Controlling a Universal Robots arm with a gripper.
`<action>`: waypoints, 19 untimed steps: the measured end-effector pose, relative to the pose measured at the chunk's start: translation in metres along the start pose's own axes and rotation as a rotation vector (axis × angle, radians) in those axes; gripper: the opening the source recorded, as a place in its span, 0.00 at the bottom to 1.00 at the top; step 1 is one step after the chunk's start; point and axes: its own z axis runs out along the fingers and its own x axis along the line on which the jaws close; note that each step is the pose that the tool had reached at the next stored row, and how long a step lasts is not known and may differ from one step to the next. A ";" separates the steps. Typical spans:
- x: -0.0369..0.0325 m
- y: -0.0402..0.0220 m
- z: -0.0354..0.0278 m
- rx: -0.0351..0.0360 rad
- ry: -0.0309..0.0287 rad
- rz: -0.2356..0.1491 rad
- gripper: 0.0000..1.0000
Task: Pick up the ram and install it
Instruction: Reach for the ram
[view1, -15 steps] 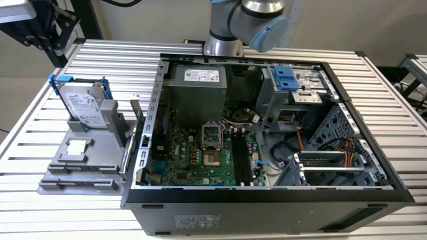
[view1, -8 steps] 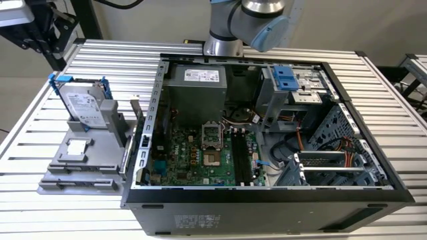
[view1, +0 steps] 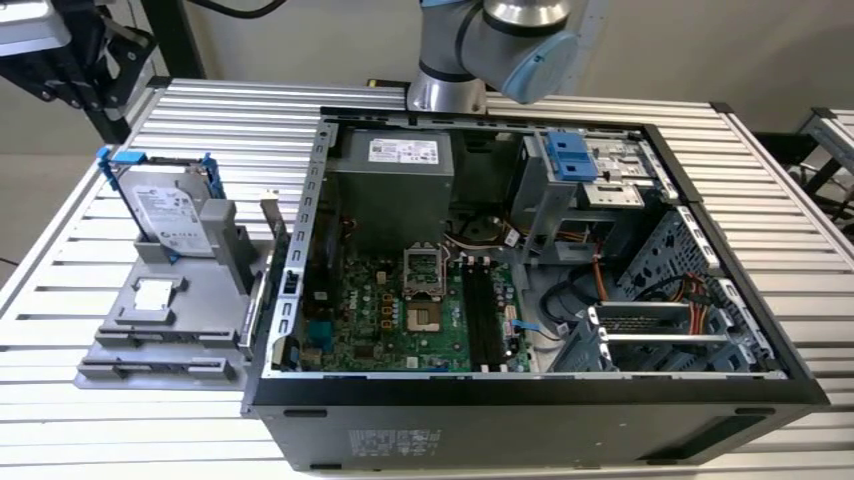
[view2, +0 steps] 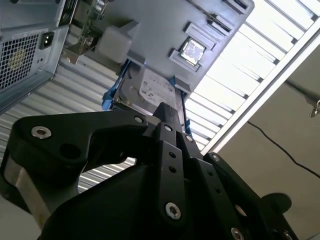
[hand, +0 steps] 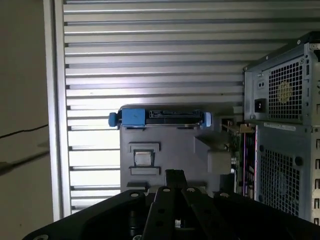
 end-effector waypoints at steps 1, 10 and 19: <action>-0.0001 -0.0013 -0.0001 0.0001 0.0000 0.000 0.00; -0.0012 -0.0153 -0.0005 0.0000 0.0000 0.000 0.00; -0.0019 -0.0363 -0.0009 0.0000 -0.0001 0.000 0.00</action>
